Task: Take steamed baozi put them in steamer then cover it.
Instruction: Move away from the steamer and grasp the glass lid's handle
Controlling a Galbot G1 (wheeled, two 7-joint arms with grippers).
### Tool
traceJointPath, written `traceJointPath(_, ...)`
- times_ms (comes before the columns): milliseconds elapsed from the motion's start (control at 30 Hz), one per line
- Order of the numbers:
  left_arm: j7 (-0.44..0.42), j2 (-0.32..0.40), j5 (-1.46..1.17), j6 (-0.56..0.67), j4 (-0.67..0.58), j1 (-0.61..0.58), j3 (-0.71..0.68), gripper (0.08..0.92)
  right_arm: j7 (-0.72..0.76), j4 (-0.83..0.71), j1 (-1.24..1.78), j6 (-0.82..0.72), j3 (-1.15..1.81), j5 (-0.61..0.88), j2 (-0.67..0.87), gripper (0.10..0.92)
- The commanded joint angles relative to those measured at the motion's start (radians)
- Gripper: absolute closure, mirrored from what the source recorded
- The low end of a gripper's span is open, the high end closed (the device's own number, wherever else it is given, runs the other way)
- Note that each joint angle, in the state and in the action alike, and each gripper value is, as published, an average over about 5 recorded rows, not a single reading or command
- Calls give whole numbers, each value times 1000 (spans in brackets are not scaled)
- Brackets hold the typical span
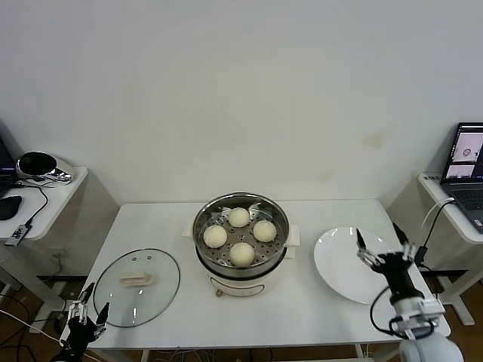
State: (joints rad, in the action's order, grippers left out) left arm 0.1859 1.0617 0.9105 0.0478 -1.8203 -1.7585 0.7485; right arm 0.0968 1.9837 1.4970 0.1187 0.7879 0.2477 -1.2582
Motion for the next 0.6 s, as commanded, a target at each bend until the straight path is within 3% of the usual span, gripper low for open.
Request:
traceJointPath(33, -17, -70, 147, 39, 149, 143, -84, 177, -17, 17, 141, 31, 144, -41, -129, 203)
traceJointPath(600, -42, -89, 113, 27, 257, 351, -205, 177, -14, 40, 201, 56, 205, -51, -168, 203)
